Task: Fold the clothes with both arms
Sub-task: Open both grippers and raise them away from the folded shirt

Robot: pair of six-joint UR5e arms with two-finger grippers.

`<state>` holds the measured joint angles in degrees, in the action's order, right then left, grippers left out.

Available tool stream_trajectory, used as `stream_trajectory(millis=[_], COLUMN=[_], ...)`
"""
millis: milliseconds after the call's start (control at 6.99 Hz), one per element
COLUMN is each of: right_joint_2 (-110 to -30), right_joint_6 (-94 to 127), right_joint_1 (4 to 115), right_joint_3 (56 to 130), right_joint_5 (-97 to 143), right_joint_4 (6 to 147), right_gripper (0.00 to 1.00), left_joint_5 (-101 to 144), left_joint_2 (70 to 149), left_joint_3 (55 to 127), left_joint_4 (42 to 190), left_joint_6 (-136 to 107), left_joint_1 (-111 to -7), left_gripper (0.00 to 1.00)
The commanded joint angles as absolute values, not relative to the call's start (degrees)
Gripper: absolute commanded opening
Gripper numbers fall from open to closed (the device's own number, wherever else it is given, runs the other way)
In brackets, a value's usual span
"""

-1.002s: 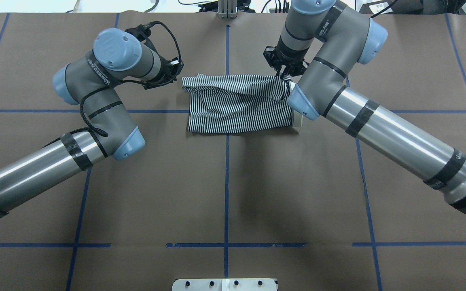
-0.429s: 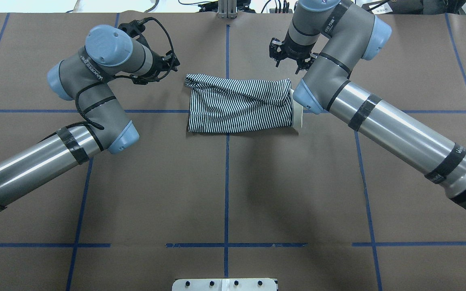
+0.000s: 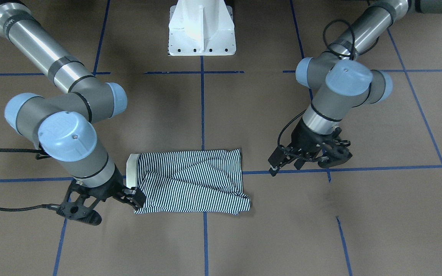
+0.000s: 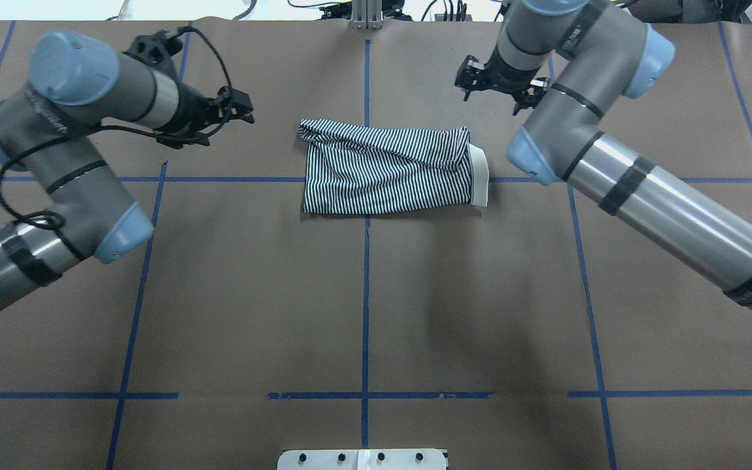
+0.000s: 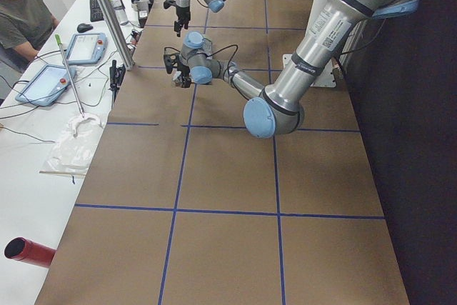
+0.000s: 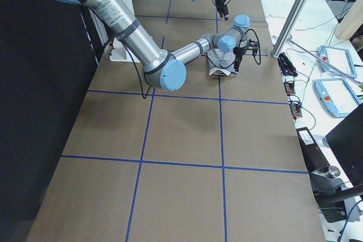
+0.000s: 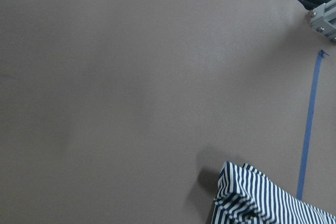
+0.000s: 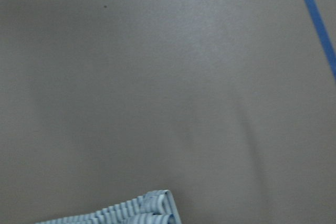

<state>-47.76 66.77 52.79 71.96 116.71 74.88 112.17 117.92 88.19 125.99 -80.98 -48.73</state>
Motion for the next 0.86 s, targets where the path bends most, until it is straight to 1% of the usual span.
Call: stream_trajectory(millis=[0, 143, 286, 429, 573, 716], right_joint_2=[-62.0, -69.4, -76.0, -80.6, -84.6, -87.9], right_joint_6=[49.2, 39.1, 27.7, 16.4, 5.4, -3.6], right_joint_1=[60.9, 65.3, 71.0, 76.4, 80.6, 85.5], right_joint_3=[83.5, 88.5, 90.6, 90.2, 90.3, 90.6], right_joint_5=[122.4, 124.6, 127.2, 131.5, 132.4, 133.9], right_joint_4=[78.6, 81.3, 82.7, 83.9, 86.1, 89.4], right_gripper=[1.0, 1.0, 1.0, 1.0, 1.0, 1.0], left_joint_5=[113.2, 115.2, 119.1, 120.4, 120.9, 122.8], left_joint_2=[103.5, 98.1, 95.0, 91.9, 90.5, 90.4], left_joint_3=[101.1, 104.1, 104.1, 103.8, 103.2, 101.9], left_joint_4=[122.9, 120.0, 116.6, 111.7, 105.9, 100.9], left_joint_6=[-65.9, -55.2, -41.7, -25.2, -7.9, 3.9], left_joint_1=[-54.0, -59.1, -66.6, -74.3, -81.4, -87.5], left_gripper=[1.0, 1.0, 1.0, 1.0, 1.0, 1.0])
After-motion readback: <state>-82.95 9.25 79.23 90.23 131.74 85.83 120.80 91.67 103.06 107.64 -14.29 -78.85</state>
